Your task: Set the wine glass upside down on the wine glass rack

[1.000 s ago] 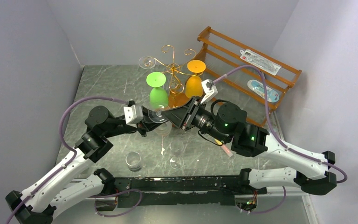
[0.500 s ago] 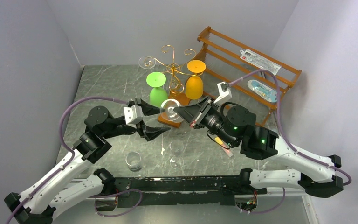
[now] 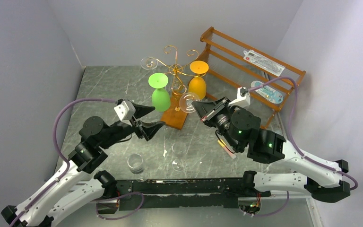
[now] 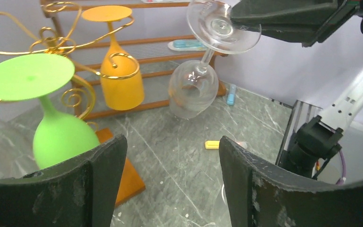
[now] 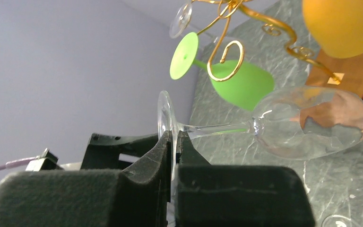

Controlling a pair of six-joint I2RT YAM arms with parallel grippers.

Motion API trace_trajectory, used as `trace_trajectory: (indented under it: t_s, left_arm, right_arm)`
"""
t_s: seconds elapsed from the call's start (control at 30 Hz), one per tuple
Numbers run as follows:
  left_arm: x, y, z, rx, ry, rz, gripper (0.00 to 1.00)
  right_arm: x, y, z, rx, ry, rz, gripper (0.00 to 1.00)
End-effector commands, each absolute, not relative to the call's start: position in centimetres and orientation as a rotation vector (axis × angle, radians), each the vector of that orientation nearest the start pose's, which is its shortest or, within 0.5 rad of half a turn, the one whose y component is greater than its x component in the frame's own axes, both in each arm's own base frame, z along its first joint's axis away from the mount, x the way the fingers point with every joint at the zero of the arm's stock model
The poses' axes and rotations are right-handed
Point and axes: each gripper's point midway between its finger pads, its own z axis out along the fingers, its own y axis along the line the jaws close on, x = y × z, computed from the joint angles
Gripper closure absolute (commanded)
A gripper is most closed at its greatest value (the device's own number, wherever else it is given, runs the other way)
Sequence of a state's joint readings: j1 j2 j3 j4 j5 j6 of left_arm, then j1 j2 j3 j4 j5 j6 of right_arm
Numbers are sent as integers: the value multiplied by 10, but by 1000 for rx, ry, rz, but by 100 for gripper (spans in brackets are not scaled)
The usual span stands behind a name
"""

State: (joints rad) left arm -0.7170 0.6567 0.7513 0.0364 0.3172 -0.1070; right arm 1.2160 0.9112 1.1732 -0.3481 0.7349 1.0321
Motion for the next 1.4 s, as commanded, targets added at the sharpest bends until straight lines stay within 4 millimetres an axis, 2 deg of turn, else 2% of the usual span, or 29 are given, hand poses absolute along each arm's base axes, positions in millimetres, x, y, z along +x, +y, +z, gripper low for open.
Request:
trace_trajectory:
  t_s: [0.0, 0.2, 0.33, 0.4, 0.63, 1.0, 1.37]
  left_arm:
    - [192, -220, 343, 568, 1387, -844, 24]
    - [199, -210, 346, 498, 1404, -808, 23]
    - [196, -211, 344, 501, 1405, -821, 23]
    - [193, -212, 346, 509, 1387, -838, 22]
    - [194, -213, 347, 502, 1390, -840, 21]
    - [196, -207, 349, 453, 1390, -831, 21]
    - [198, -202, 348, 421, 1418, -822, 20]
  right_arm:
    - [211, 239, 412, 552, 1592, 1039, 100]
    - [236, 246, 402, 591, 1604, 1045, 100]
    - [265, 245, 389, 614, 1627, 1094, 100]
    - [272, 247, 390, 602, 1609, 1129, 100]
    - [287, 256, 396, 593, 1601, 1158, 100]
    - [308, 257, 404, 657, 1572, 1220, 100]
    - [315, 275, 404, 594, 1609, 1314, 100]
